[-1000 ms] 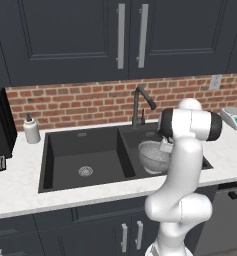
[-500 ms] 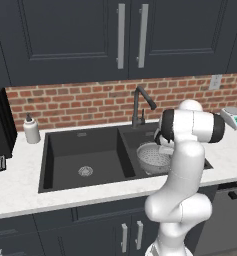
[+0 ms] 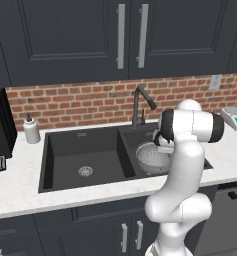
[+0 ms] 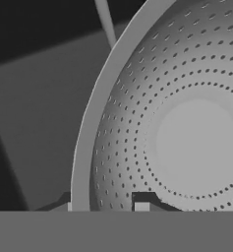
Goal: Put the colander in the sink, put the kiwi in the colander, and turn on the sink faucet and pour water over the colander.
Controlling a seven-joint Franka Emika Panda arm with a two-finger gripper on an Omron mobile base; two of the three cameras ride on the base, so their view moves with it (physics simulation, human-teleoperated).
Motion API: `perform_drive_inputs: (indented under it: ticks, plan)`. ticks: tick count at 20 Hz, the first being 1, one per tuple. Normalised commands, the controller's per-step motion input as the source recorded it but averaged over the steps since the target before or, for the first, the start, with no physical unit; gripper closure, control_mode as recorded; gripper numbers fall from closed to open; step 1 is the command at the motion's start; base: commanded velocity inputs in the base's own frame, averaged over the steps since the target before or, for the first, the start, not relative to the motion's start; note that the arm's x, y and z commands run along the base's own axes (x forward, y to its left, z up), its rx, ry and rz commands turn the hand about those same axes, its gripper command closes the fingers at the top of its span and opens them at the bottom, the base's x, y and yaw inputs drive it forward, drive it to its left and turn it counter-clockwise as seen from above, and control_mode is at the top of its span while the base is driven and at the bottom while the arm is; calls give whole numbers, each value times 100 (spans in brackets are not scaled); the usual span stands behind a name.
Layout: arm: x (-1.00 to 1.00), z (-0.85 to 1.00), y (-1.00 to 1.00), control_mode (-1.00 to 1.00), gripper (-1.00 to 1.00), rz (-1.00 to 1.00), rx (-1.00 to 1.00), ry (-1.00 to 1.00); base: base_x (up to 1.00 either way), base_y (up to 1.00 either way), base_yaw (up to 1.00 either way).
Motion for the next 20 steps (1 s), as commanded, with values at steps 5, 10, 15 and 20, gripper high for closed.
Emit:
perform_drive_inputs:
  ticks: [5,10,15,20]
  plan:
    - [0,0,5,-100,-100,0,0,0,0,0,0]
    - [0,3,1,-100,-100,0,0,0,0,0,0]
    - [-1,18,0,-100,-100,0,0,0,0,0,0]
    - [-10,33,-8,-100,-100,0,3,0,0,0,0]
